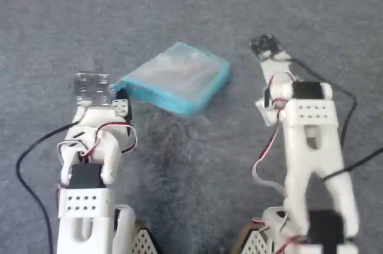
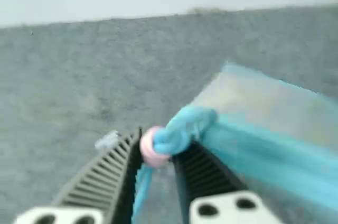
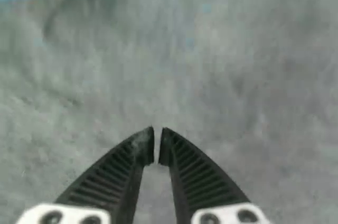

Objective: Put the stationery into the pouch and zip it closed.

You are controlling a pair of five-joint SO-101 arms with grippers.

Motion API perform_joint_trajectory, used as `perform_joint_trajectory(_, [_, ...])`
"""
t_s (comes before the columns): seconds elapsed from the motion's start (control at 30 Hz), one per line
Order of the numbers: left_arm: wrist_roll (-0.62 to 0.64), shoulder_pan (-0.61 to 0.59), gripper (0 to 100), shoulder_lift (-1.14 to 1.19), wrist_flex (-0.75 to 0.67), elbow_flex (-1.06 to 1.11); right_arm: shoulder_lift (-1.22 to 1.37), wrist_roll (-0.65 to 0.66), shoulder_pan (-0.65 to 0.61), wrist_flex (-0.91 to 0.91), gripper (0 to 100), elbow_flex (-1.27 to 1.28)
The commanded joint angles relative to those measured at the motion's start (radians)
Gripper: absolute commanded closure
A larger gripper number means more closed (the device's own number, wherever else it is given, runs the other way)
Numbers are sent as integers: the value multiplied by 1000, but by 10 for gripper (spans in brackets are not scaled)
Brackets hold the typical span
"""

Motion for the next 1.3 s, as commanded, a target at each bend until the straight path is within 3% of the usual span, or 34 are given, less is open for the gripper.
perform_joint_trajectory(0.0, [9, 11, 988, 6, -31, -13, -18, 8, 25, -7, 991, -2])
perform_joint_trajectory(0.23, [9, 157, 987, 0, -34, 35, -18, -32, 25, 2, 991, 0])
perform_joint_trajectory(0.43, [9, 164, 985, 0, -32, 36, -18, -64, 27, 4, 989, 0])
perform_joint_trajectory(0.63, [9, 170, 855, 0, -21, 36, -18, -64, 27, 27, 985, -2])
perform_joint_trajectory(0.73, [9, 176, 785, 0, -2, 33, -18, -66, 27, 38, 920, -3])
perform_joint_trajectory(0.87, [9, 302, 737, 0, 52, 31, -18, -64, 25, 39, 820, -3])
perform_joint_trajectory(1.07, [8, 506, 735, 0, 114, 35, -18, -64, 25, 39, 811, -3])
perform_joint_trajectory(1.17, [8, 506, 735, 5, 109, 35, -18, -64, 25, 38, 810, -6])
perform_joint_trajectory(1.27, [14, 382, 735, 8, 49, 41, -18, -64, 25, 35, 810, -6])
